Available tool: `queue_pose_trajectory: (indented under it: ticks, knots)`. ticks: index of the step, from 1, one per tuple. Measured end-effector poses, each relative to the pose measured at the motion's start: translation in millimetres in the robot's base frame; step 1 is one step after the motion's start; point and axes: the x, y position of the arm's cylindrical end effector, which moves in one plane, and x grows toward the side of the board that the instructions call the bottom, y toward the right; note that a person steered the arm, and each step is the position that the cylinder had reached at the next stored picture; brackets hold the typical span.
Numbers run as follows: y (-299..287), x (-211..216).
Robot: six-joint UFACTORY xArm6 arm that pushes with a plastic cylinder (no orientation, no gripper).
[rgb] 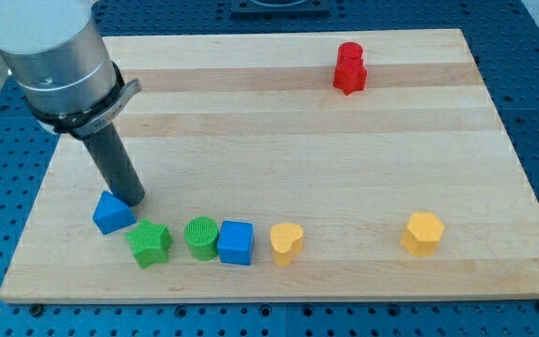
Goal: Move the blue triangle to the left slide of the green star
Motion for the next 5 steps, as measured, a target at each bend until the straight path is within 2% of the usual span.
queue_pose_trajectory:
  ticks: [2,5]
  knots:
    - [-0.1,18.1]
    - [-14.6,-5.9]
